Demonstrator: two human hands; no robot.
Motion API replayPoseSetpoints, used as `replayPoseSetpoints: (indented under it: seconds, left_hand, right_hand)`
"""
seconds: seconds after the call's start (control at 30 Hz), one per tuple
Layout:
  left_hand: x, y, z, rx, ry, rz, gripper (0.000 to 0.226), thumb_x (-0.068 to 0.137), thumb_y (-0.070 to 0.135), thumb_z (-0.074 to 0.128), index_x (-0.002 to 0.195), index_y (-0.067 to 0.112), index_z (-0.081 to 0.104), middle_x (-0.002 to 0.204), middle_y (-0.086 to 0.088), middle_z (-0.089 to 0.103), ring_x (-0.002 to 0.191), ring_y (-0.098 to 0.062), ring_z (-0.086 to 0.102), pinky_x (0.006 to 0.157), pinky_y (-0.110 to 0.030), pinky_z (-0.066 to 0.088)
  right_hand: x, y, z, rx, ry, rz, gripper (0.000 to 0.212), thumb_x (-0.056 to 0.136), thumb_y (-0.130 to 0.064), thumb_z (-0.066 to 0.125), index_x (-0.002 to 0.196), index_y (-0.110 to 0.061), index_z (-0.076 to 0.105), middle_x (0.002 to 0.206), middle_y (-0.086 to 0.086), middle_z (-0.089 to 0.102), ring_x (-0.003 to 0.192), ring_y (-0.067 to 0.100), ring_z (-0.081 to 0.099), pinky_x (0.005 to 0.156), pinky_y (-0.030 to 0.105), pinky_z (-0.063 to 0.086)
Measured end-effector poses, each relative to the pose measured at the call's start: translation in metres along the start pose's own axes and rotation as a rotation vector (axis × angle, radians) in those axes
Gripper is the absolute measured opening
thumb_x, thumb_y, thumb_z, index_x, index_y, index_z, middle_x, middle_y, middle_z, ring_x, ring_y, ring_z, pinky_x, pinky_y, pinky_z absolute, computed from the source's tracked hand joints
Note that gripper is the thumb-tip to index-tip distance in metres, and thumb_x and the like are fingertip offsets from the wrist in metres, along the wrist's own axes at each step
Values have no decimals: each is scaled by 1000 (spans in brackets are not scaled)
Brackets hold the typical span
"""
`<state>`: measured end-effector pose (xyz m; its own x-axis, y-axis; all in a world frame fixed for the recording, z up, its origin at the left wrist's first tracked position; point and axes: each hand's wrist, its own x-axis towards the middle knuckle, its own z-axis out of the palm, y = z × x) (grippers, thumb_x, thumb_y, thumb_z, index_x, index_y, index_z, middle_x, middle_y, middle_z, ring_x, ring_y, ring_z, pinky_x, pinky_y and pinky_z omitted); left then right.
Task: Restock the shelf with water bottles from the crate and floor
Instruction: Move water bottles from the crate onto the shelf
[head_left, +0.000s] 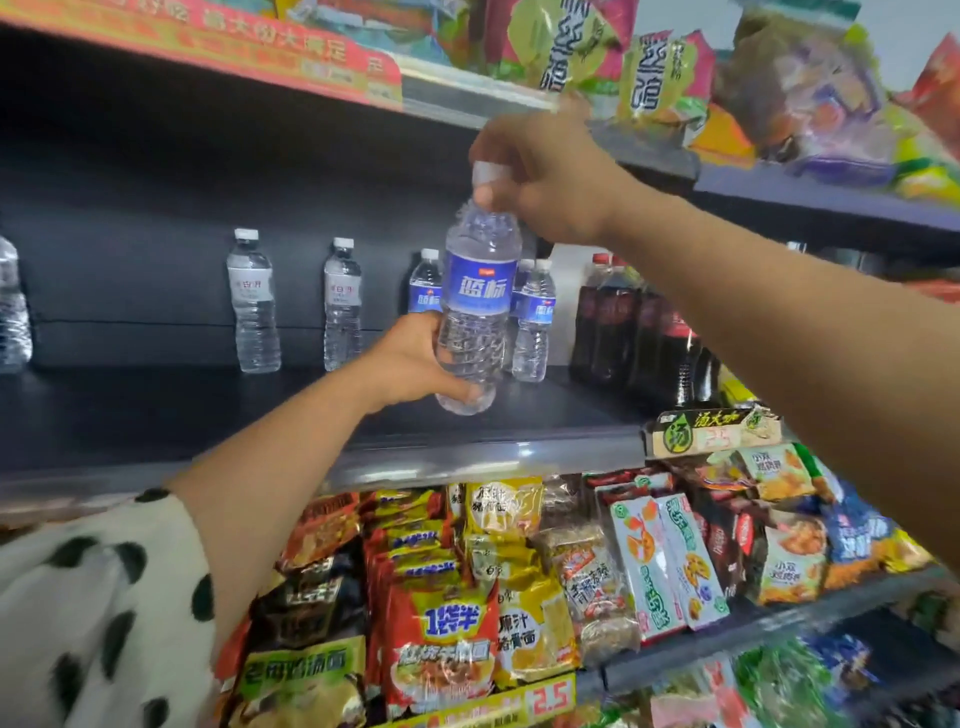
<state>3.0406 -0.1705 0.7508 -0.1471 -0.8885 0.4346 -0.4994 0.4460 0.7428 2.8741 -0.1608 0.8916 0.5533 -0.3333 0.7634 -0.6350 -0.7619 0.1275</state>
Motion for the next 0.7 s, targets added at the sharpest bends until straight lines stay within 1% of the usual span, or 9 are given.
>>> replayPoseSetpoints:
  seconds: [0.07, 0.13, 0.2, 0.3, 0.4, 0.5, 0.53, 0.63, 0.7]
  left_hand:
    - [29, -15, 10, 19, -12, -31, 50, 61, -7, 85, 93, 22, 60, 94, 6, 70, 87, -4, 67, 80, -18, 52]
    - [52, -32, 21, 39, -28, -64, 50, 58, -2, 88, 97, 18, 62, 98, 0, 72, 94, -14, 69, 90, -31, 53]
    - [77, -46, 33, 59, -41, -99, 50, 56, 3, 90, 97, 14, 63, 98, -4, 74, 95, -19, 70, 95, -39, 52]
    - [105, -60, 50, 61, -71, -164, 44, 63, -1, 86, 89, 18, 57, 94, 1, 69, 94, -17, 66, 93, -33, 52]
    - [133, -75, 64, 54, -77, -207, 48, 63, 3, 87, 89, 21, 51, 100, 4, 63, 102, -14, 63, 94, -34, 53]
    - [152, -84, 73, 81, -87, -234, 41, 66, 4, 86, 86, 21, 54, 87, 9, 65, 83, -4, 65, 73, -17, 55]
    - [159, -88, 75, 74, -88, -249, 39, 66, 5, 86, 88, 20, 57, 87, 7, 68, 84, -6, 67, 74, -19, 56]
    - [175, -97, 76, 67, -104, -274, 50, 58, 13, 91, 100, 16, 63, 103, 0, 72, 102, -15, 68, 96, -36, 53]
    - [185, -100, 74, 118, -106, -301, 63, 52, 22, 93, 107, 15, 64, 104, 1, 73, 102, -14, 67, 98, -35, 51]
  right_hand:
    - [5, 29, 20, 11, -12, -9, 29, 85, -20, 67, 109, -4, 62, 100, 7, 64, 86, 18, 53, 71, 24, 37]
    - [9, 55, 39, -15, -40, -1, 29, 85, -20, 67, 109, -4, 63, 105, 11, 67, 91, 24, 58, 75, 27, 40]
    - [16, 84, 57, -31, -74, 21, 30, 85, -20, 65, 110, -3, 63, 107, 13, 67, 97, 27, 59, 79, 29, 40]
    - [26, 120, 79, -36, -149, 47, 28, 86, -20, 66, 108, -3, 64, 106, 14, 66, 95, 24, 58, 70, 23, 33]
    - [38, 156, 103, -44, -216, 67, 27, 84, -22, 67, 105, -5, 66, 104, 14, 67, 97, 26, 60, 71, 23, 35]
    - [47, 181, 120, -33, -266, 77, 27, 85, -23, 67, 106, -6, 67, 103, 13, 67, 97, 26, 61, 73, 23, 37]
    - [49, 187, 125, -26, -271, 83, 27, 85, -24, 67, 106, -7, 68, 103, 13, 68, 95, 25, 60, 73, 22, 37]
    - [55, 203, 132, 17, -293, 98, 25, 84, -25, 69, 103, -9, 68, 98, 13, 69, 81, 19, 58, 72, 23, 42]
    - [59, 210, 132, 42, -385, 114, 33, 82, -26, 72, 109, -9, 66, 99, 14, 70, 81, 20, 61, 74, 27, 46]
